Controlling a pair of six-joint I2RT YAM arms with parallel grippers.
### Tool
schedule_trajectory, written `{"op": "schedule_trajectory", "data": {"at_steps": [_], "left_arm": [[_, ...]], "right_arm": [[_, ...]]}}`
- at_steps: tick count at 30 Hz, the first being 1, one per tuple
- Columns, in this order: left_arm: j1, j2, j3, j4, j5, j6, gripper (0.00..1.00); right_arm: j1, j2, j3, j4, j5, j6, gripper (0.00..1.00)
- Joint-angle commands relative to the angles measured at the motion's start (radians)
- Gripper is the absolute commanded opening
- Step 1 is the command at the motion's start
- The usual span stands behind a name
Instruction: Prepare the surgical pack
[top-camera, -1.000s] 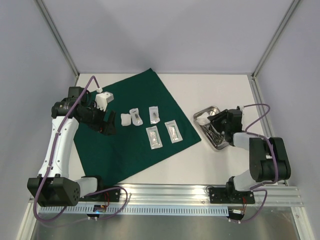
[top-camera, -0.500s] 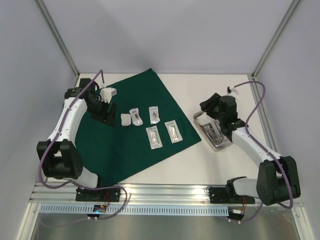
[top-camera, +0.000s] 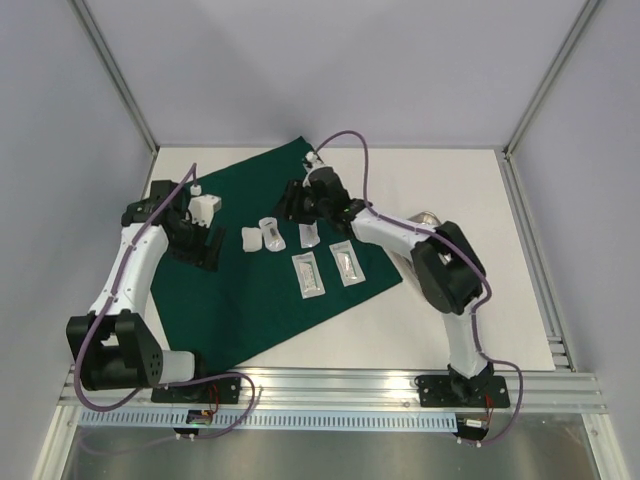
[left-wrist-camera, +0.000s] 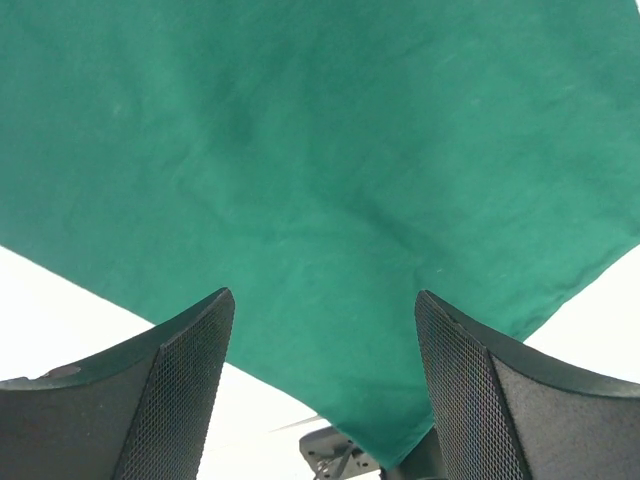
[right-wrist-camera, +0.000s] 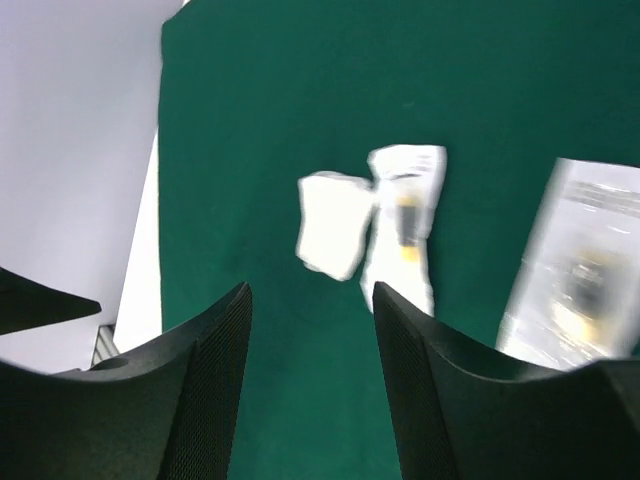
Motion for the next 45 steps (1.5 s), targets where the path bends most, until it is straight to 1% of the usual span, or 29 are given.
{"op": "schedule_trajectory", "data": {"at_steps": [1, 4, 7, 12, 17, 22, 29, 37, 39, 43, 44, 45], "left_arm": [[0.073, -0.028, -0.021, 0.045, -0.010, 0.006, 0.82], [0.106, -0.028, -0.051, 0.050, 0.028, 0.003, 0.82], [0.107, -0.038, -0.073, 0.064, 0.040, 0.005, 0.82], [0.107, -0.057, -0.082, 0.070, 0.051, 0.011, 0.82], [0.107, -0.071, -0.084, 0.070, 0.057, 0.014, 0.82], [0.107, -0.073, -0.085, 0.068, 0.068, 0.016, 0.82], [0.105, -0.074, -0.091, 0.067, 0.071, 0.019, 0.82], [0.105, -0.084, -0.091, 0.064, 0.076, 0.025, 0.82], [0.107, -0.087, -0.091, 0.064, 0.074, 0.026, 0.82], [0.107, -0.093, -0.093, 0.059, 0.073, 0.028, 0.82], [0.107, -0.094, -0.095, 0.059, 0.076, 0.029, 0.82], [0.107, -0.093, -0.098, 0.059, 0.077, 0.029, 0.82]], "right_arm": [[0.040, 0.111, 0.174, -0.026, -0.066, 0.034, 0.54], [0.063, 0.245, 0.289, -0.092, -0.077, 0.039, 0.53], [0.077, 0.308, 0.352, -0.123, -0.078, 0.048, 0.51], [0.090, 0.345, 0.349, -0.137, -0.020, 0.051, 0.50], [0.097, 0.408, 0.366, -0.149, -0.029, 0.070, 0.50], [0.104, 0.453, 0.399, -0.153, -0.048, 0.077, 0.47], [0.117, 0.459, 0.429, -0.157, -0.038, 0.077, 0.45], [0.121, 0.519, 0.459, -0.167, -0.029, 0.102, 0.44], [0.120, 0.528, 0.469, -0.167, -0.035, 0.116, 0.40], [0.117, 0.524, 0.479, -0.161, -0.045, 0.126, 0.27], [0.120, 0.517, 0.479, -0.160, -0.051, 0.126, 0.22], [0.120, 0.507, 0.478, -0.157, -0.054, 0.125, 0.19]]}}
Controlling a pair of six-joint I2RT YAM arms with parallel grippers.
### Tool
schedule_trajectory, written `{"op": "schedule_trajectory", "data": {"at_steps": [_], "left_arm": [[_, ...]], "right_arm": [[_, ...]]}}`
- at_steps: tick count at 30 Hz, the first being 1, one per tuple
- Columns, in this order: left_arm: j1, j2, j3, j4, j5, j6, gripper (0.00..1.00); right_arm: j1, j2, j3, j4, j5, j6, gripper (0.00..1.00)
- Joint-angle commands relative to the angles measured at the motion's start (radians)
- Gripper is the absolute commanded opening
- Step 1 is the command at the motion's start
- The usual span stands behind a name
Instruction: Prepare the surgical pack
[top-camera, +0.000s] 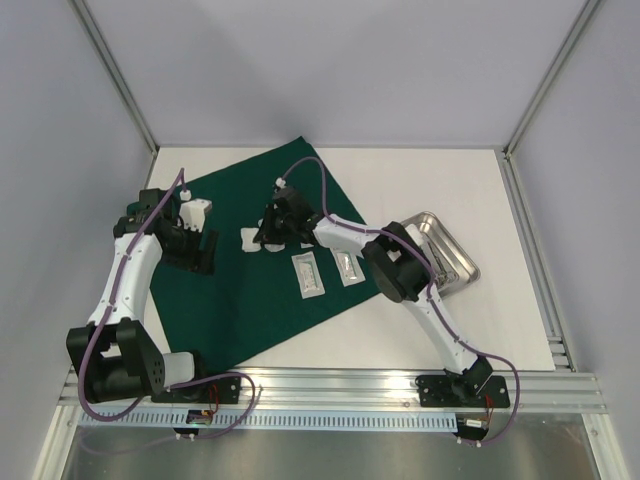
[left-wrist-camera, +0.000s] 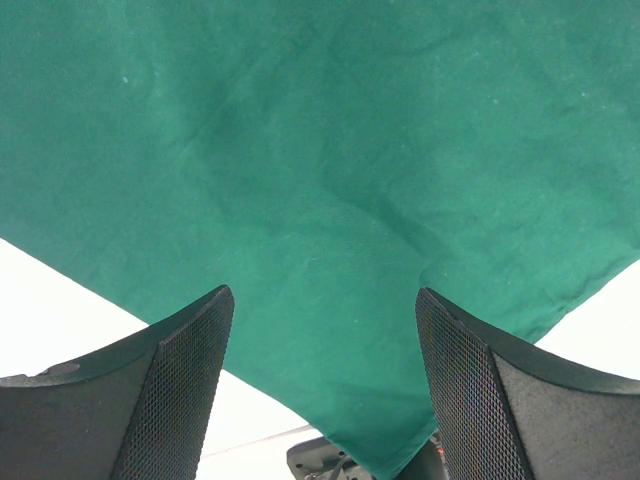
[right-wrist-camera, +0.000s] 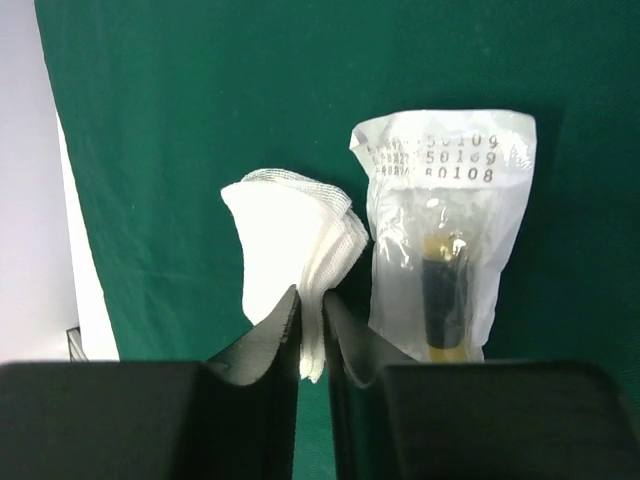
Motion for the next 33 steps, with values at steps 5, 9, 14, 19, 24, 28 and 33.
{"op": "schedule_trajectory", "data": {"at_steps": [5, 9, 14, 19, 24, 28, 33], "left_arm": [[0.001, -0.033, -0.007, 0.005, 0.025, 0.021, 0.82], [0.001, -0.044, -0.005, 0.002, 0.027, 0.023, 0.82], [0.001, -0.065, -0.001, -0.006, 0.024, 0.032, 0.82], [0.001, -0.088, 0.002, -0.018, 0.021, 0.040, 0.82], [-0.001, -0.104, -0.004, -0.022, 0.019, 0.046, 0.82], [0.001, -0.104, -0.010, -0.022, 0.025, 0.051, 0.83], [0.001, -0.099, -0.008, -0.022, 0.038, 0.048, 0.82]], "right_arm": [[0.004, -0.025, 0.022, 0.003, -0.035, 0.017, 0.03], [0.004, -0.083, 0.002, 0.045, -0.058, 0.025, 0.01], [-0.005, -0.165, -0.042, 0.089, -0.084, 0.025, 0.00], [-0.052, -0.341, -0.194, 0.189, -0.093, 0.034, 0.00], [-0.170, -0.616, -0.555, 0.321, -0.010, 0.074, 0.00], [-0.294, -0.821, -0.862, 0.391, 0.091, 0.115, 0.00], [-0.514, -1.010, -1.103, 0.376, 0.108, 0.099, 0.00]]}}
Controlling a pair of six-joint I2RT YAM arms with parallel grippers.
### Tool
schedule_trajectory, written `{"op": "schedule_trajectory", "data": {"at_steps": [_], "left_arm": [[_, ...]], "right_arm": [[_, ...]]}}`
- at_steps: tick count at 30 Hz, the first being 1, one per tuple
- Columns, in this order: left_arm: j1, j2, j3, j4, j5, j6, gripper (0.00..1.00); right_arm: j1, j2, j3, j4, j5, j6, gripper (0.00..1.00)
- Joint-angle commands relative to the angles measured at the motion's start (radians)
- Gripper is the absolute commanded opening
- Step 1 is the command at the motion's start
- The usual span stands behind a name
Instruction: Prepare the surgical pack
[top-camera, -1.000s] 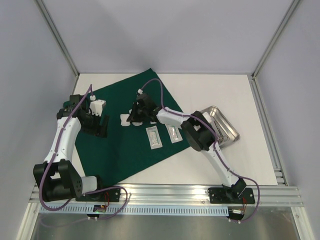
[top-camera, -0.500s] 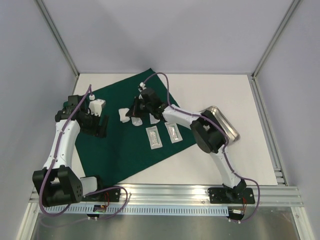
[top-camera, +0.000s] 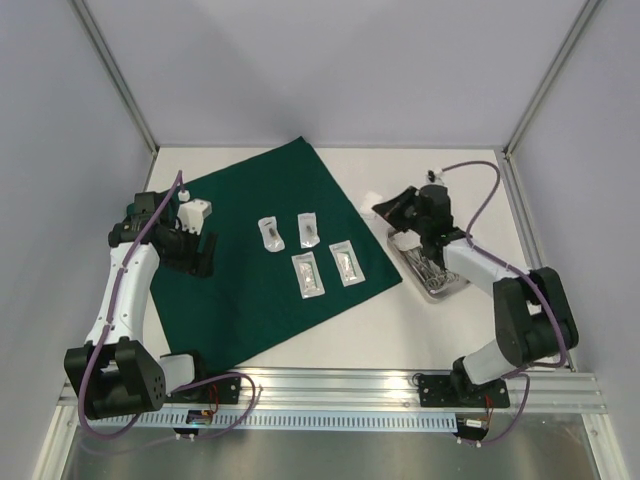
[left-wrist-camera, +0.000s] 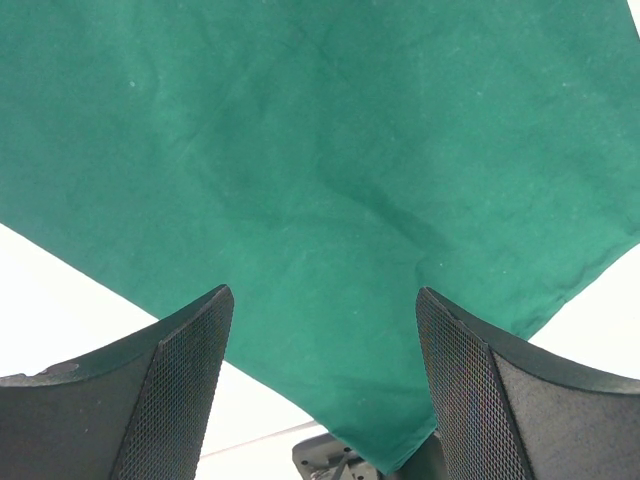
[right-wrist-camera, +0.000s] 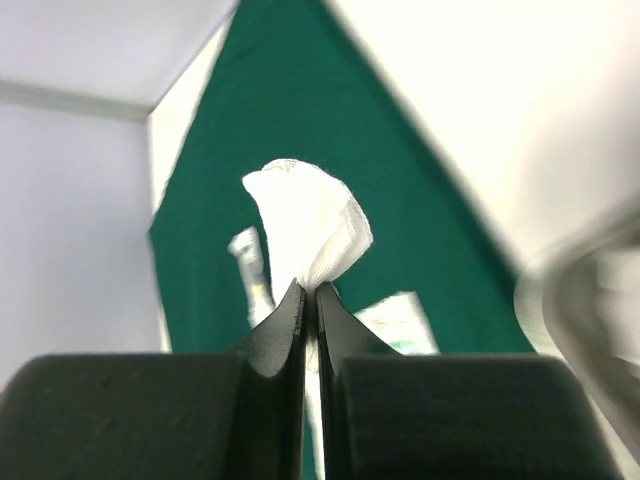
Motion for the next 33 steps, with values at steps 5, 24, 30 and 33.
{"op": "schedule_trajectory", "data": {"at_steps": [5, 24, 30, 33], "left_arm": [[0.001, -0.013, -0.001, 0.006, 0.035, 0.017, 0.82], [0.001, 0.017, 0.019, 0.001, 0.045, 0.028, 0.82], [0.001, 0.021, 0.016, -0.002, 0.041, 0.014, 0.82], [0.001, 0.027, 0.017, -0.001, 0.042, 0.008, 0.82]], "right_arm": [[-0.213, -0.184, -0.176, -0.039, 0.038, -0.089, 0.01], [-0.325, 0.176, 0.475, -1.060, -0.031, -1.246, 0.00], [-0.325, 0.225, 0.502, -1.062, -0.046, -1.291, 0.00], [-0.325, 0.265, 0.505, -1.045, -0.038, -1.298, 0.00]]}}
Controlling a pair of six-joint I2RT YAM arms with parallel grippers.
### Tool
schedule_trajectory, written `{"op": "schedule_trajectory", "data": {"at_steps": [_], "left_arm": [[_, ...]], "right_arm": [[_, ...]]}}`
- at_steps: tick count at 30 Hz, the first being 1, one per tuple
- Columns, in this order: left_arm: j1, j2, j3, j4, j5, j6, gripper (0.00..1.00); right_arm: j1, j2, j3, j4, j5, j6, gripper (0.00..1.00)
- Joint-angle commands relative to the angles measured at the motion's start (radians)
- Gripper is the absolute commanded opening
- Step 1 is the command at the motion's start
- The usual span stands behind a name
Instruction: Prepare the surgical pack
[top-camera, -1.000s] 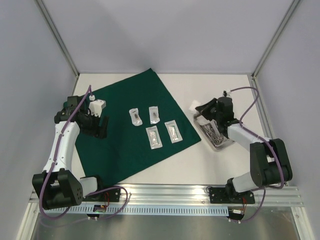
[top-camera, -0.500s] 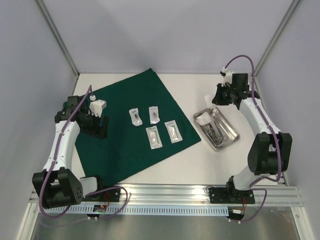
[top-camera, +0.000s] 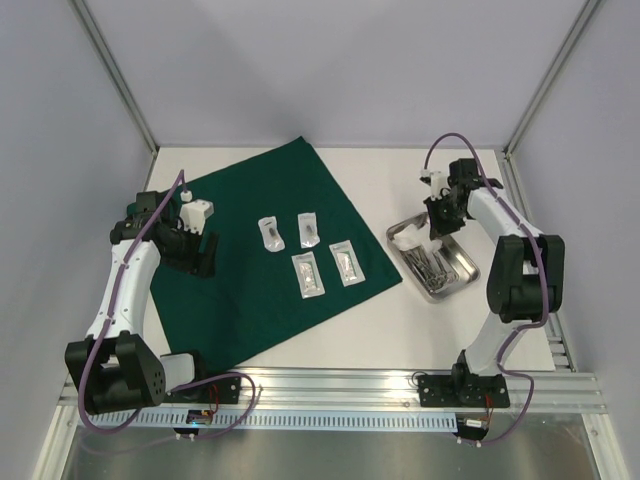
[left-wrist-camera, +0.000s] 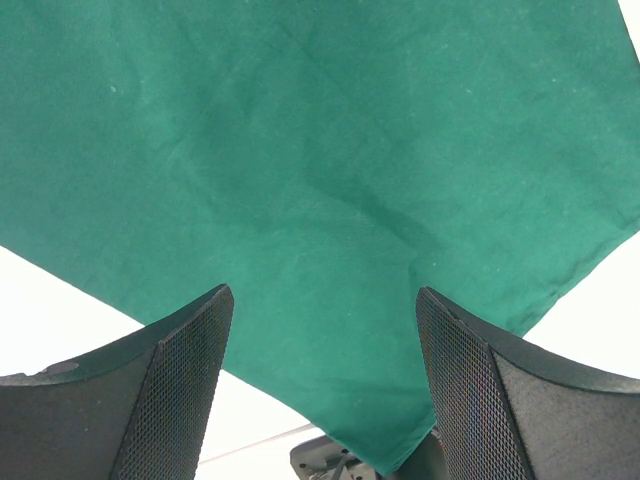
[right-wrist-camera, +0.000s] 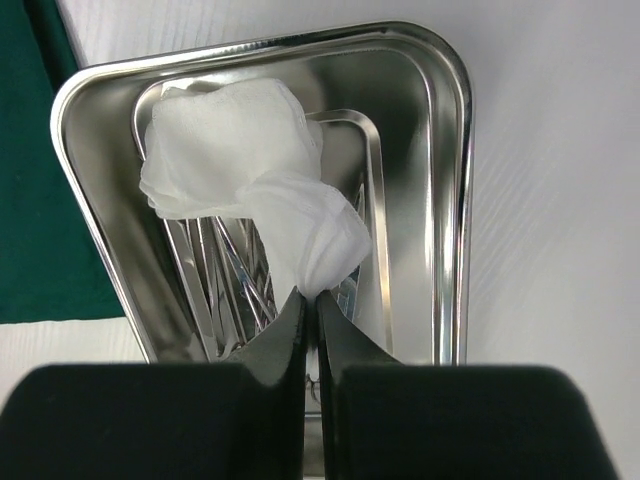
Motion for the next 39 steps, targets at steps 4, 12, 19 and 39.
{"op": "schedule_trajectory", "data": {"at_steps": [4, 12, 19, 39], "left_arm": [[0.001, 0.006, 0.025, -0.007, 0.016, -0.007, 0.82], [0.001, 0.017, 0.028, -0.008, 0.013, -0.011, 0.82], [0.001, 0.021, 0.031, -0.008, 0.011, -0.014, 0.82], [0.001, 0.026, 0.027, -0.007, 0.009, -0.014, 0.82]], "right_arm": [[-0.001, 0.069, 0.068, 0.010, 0.061, -0.042, 0.00], [-0.050, 0.058, 0.087, 0.051, -0.015, -0.027, 0.00], [-0.068, 0.097, 0.104, 0.078, -0.088, -0.016, 0.00], [-0.055, 0.169, 0.119, 0.136, -0.010, 0.018, 0.33]]}}
